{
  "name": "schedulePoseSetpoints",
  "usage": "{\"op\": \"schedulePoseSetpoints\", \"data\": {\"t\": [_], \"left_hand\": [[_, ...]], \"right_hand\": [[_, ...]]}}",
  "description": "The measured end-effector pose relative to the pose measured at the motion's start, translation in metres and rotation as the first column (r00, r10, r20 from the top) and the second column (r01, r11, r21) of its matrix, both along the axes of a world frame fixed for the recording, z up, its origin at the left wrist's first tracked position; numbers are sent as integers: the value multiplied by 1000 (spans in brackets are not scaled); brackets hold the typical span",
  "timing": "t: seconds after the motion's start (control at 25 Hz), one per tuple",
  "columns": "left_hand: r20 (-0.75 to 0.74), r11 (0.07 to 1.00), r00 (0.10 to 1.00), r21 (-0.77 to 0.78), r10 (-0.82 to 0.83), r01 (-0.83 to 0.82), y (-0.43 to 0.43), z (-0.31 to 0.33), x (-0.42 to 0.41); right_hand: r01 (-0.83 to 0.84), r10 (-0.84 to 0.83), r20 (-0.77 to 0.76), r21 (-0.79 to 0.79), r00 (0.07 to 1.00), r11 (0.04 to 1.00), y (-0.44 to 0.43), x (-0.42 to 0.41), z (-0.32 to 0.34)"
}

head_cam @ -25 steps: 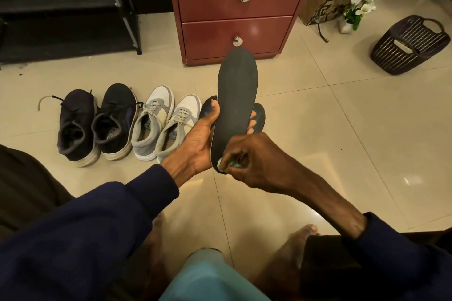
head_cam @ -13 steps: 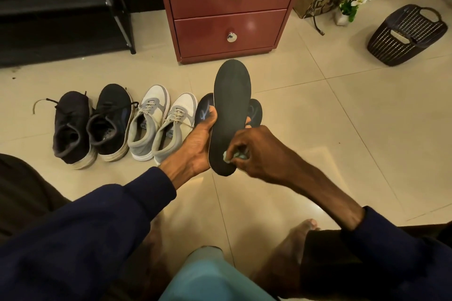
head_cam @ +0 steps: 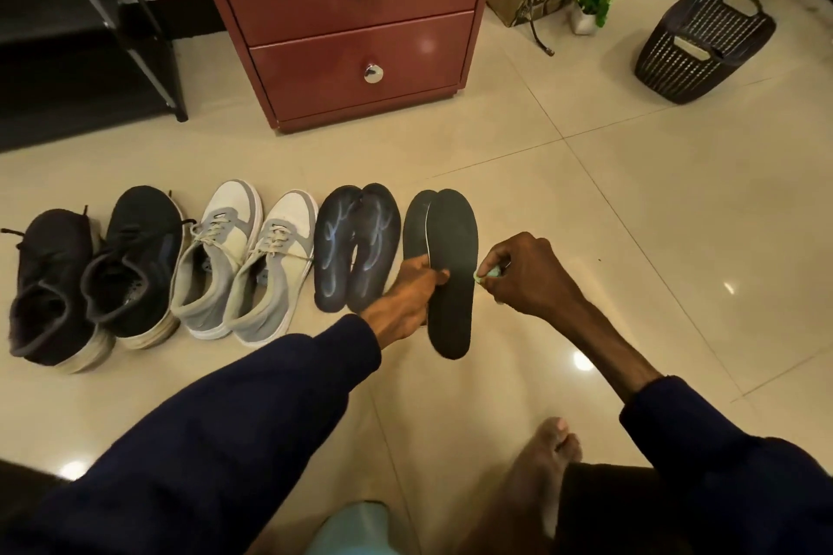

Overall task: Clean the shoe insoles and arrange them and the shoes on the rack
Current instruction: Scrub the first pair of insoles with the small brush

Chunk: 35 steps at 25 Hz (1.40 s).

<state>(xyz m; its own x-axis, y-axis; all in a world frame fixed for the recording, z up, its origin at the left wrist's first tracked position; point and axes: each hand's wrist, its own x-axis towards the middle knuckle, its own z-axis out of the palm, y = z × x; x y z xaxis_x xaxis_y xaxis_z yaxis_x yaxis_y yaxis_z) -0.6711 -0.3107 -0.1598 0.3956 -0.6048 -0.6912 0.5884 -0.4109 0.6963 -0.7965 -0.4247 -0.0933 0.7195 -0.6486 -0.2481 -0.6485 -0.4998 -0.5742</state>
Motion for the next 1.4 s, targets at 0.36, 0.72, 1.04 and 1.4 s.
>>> {"op": "schedulePoseSetpoints", "data": {"t": [0.36,0.72,1.04,1.4], "left_hand": [[190,980,965,120,-182,162,-78,-73,4],[446,970,862,69,-240,234,-76,-98,6],[746,827,483,556,-458,-75,-32,-111,-8],[174,999,984,-29,-33,39,-25,-62,18]], "right_hand": [[107,-106,-27,68,994,992,-36,-4,-76],[155,-159,25,112,987,982,-43,12,-91],[137,-142,25,141,990,980,-32,14,-100],[132,-169,126,258,978,957,-32,27,-55]]}}
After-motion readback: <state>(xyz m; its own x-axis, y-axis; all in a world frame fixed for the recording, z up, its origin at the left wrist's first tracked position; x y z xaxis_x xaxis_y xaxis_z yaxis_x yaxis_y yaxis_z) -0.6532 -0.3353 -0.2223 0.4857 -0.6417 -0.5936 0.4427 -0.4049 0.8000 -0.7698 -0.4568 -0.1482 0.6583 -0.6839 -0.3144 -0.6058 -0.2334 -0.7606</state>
